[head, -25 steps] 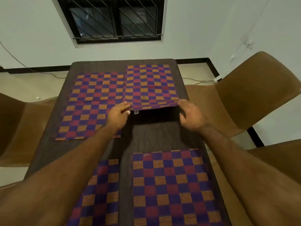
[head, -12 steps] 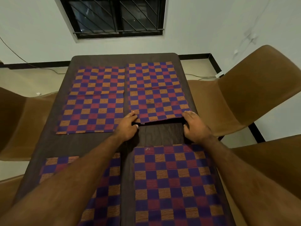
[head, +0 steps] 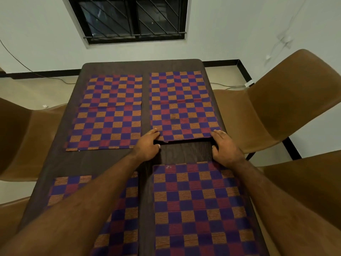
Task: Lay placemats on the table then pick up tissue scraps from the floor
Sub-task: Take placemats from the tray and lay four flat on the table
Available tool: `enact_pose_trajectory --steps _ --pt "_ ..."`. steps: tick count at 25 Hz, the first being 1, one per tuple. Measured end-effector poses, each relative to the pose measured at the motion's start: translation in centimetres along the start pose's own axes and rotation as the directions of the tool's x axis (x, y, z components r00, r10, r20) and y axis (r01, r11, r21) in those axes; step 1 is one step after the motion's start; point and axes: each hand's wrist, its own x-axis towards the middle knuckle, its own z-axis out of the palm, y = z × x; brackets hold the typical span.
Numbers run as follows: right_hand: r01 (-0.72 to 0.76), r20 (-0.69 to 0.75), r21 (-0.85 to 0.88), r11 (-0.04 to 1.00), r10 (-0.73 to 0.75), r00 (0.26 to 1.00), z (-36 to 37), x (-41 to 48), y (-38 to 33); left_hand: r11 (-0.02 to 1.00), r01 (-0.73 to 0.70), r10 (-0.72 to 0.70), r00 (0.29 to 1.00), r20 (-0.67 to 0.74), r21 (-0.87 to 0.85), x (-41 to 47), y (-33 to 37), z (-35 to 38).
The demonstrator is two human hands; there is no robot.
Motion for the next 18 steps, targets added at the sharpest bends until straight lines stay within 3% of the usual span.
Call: enact_pose_trajectory --steps 8,15,18 --pt "0.001 0.108 0.044 0.999 -0.005 0.994 0.6 -0.5 0.9 0.96 -0.101 0.104 0.995 0.004 0.262 -2.0 -1.0 2.3" --pt "-0.014 0.077 0.101 0.995 0.006 0.997 1.3 -1.0 1.2 0.961 -0.11 0.11 0.994 0.017 0.255 -3.0 -1.4 3.5" --pt "-0.021 0.088 0.001 1.0 0.021 0.996 1.3 -0.9 1.2 0.952 -0.125 0.117 0.992 0.043 0.28 -3.1 -1.5 3.3"
